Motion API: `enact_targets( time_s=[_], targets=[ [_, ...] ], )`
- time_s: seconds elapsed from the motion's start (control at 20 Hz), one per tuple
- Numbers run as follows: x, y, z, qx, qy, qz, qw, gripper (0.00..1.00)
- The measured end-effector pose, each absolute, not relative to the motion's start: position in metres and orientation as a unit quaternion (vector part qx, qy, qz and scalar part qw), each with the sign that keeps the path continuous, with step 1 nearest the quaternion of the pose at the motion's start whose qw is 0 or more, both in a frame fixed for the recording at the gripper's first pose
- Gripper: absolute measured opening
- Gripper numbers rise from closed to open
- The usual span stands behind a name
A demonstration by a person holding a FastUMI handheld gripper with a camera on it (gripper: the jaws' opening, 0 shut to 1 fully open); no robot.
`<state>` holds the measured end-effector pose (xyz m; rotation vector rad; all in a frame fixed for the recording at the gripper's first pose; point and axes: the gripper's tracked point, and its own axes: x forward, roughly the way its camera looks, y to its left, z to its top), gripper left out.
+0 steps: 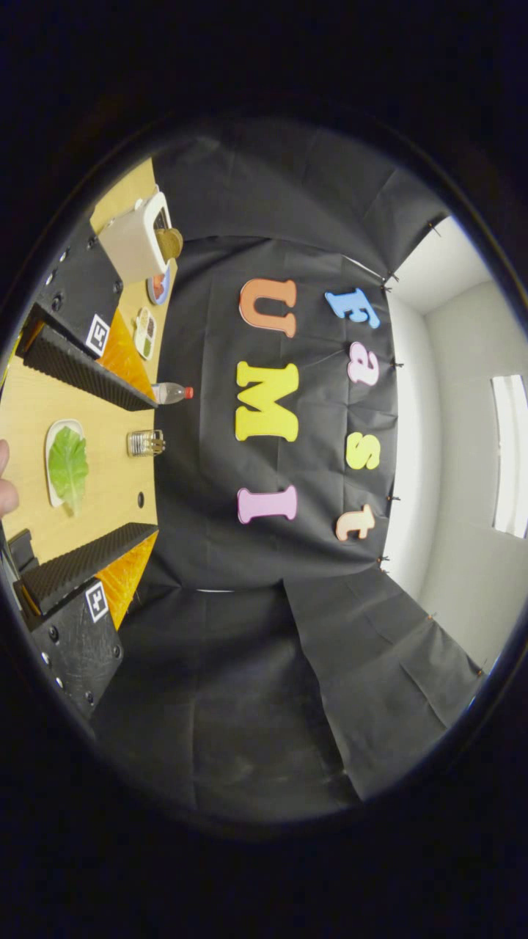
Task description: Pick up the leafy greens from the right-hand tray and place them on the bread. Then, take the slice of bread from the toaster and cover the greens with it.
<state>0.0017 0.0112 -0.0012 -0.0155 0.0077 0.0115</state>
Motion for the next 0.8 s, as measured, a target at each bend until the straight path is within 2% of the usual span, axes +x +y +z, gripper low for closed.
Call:
enact_targets(
  time_s=[0.4,0.8],
  targets=[
    [0.001,0.006,-0.006,-0.011,0.007,-0.003,1.0,0.95],
    [0.017,-0.022,-0.053,-0.016,0.05,-0.026,0.998,0.95]
  ],
)
